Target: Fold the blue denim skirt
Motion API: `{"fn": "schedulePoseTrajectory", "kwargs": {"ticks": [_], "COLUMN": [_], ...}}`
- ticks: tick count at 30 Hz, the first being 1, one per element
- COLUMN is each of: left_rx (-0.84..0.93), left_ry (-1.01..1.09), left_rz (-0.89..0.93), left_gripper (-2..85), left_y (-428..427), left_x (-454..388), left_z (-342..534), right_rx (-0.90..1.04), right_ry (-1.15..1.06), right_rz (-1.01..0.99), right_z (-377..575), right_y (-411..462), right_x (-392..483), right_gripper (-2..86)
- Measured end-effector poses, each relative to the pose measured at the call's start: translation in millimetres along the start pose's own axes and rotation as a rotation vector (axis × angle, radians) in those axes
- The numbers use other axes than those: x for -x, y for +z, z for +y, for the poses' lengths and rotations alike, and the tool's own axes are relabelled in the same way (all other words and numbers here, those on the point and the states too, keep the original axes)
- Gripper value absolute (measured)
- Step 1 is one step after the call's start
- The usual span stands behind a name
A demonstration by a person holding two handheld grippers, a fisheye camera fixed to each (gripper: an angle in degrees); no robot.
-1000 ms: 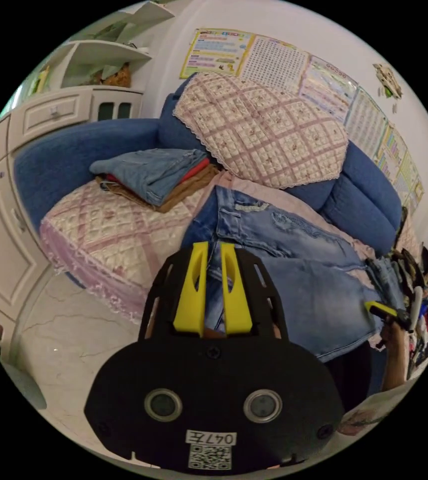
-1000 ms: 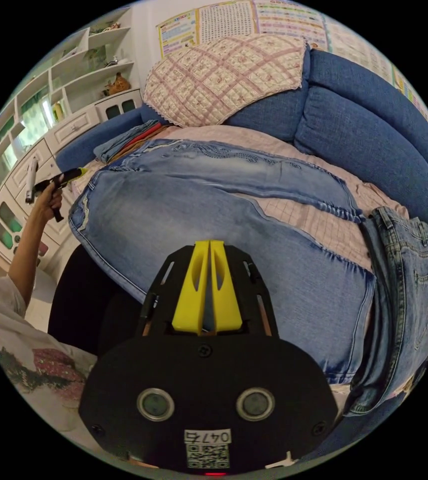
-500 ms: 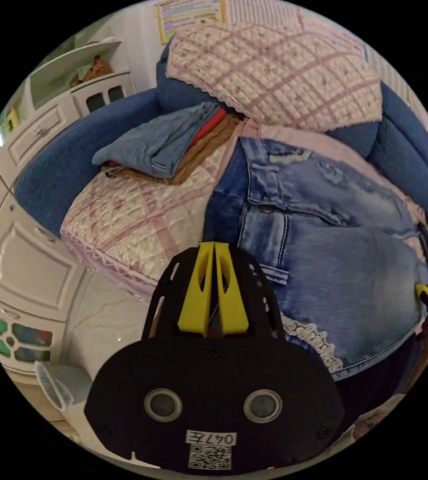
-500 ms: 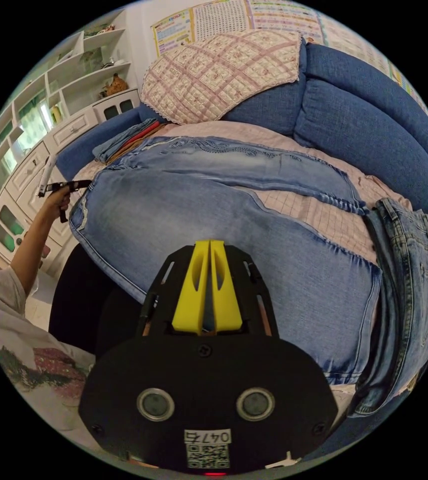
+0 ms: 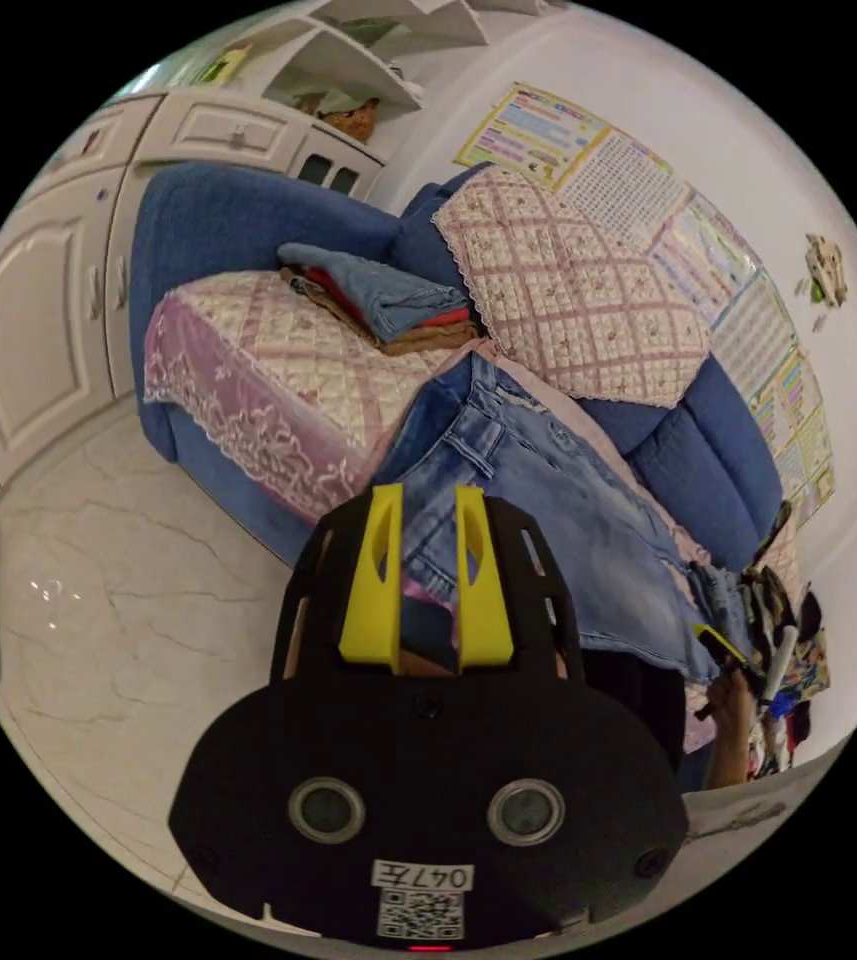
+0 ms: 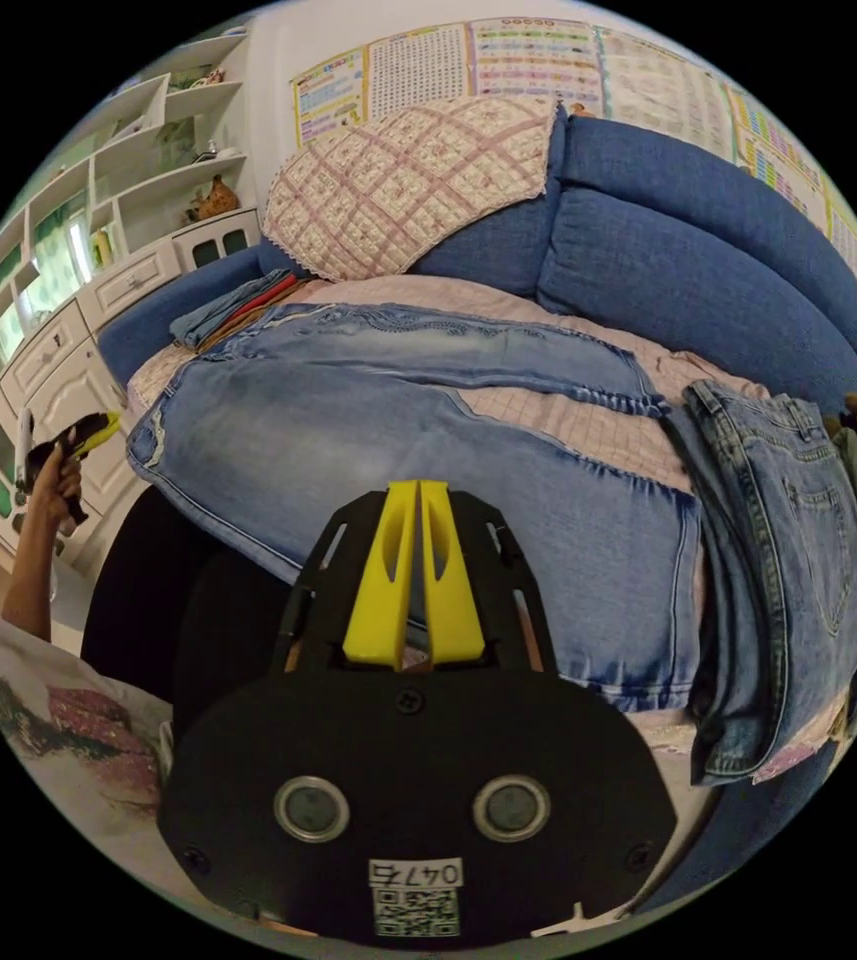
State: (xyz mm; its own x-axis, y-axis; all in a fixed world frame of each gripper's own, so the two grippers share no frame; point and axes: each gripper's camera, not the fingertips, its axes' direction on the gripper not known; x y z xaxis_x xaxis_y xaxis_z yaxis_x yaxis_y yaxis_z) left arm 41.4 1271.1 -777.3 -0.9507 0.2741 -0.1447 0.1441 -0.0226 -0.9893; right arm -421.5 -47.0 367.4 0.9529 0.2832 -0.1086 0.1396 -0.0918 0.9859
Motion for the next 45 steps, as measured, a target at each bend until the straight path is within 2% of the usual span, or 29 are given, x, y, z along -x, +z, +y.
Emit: {"fn": "schedulePoseTrajectory", "kwargs": {"ticks": [3, 7, 12, 16, 21, 25, 29, 32, 38, 45], "left_rx": [-0.029, 0.008, 0.062, 0.165, 0.124, 0.098, 0.071, 0.065, 0.074, 0.067], "left_ry": [0.032, 0.184, 0.106, 0.021, 0.010, 0.010, -0.006, -0.024, -0.031, -0.067], "left_rz": [0.081, 0.001, 0.042, -0.133, -0.025, -0.012, -0.018, 0.021, 0.078, 0.135], "left_gripper": [8.1, 8.2, 4.8, -0.2, -0.9, -0.8, -0.5, -0.6, -0.7, -0.8], "left_y": [-10.7, -3.0, 13.9, 22.5, -3.7, -21.9, -35.6, -43.1, -54.9, -65.0], "left_x": [-2.7, -35.3, -30.3, -9.4, 11.2, 24.6, 38.5, 52.3, 76.2, 103.2], "left_z": [15.1, -1.0, -18.9, -24.3, -25.6, -32.4, -36.2, -36.0, -39.1, -47.0], "right_rx": [-0.001, -0.009, -0.026, -0.004, 0.000, -0.011, 0.032, 0.040, 0.131, 0.119], "right_ry": [0.029, 0.049, 0.004, -0.071, -0.128, -0.354, -0.635, -0.754, -0.910, -0.974], "right_rz": [-0.001, -0.035, -0.057, -0.089, -0.253, -0.471, -0.465, -0.490, -0.420, -0.339], "right_z": [-4.2, -19.9, -46.5, -78.3, -133.0, -197.7, -258.5, -294.2, -343.6, -370.9], "right_y": [-18.8, -42.9, -79.1, -110.2, -140.5, -157.4, -163.6, -168.5, -169.4, -199.7], "right_x": [0.5, 7.4, 27.3, 47.9, 83.0, 158.3, 253.8, 305.4, 378.6, 428.9], "right_gripper": [-0.3, -0.2, -0.4, -0.9, -1.2, -0.8, 0.1, 0.4, 0.7, 1.1]}}
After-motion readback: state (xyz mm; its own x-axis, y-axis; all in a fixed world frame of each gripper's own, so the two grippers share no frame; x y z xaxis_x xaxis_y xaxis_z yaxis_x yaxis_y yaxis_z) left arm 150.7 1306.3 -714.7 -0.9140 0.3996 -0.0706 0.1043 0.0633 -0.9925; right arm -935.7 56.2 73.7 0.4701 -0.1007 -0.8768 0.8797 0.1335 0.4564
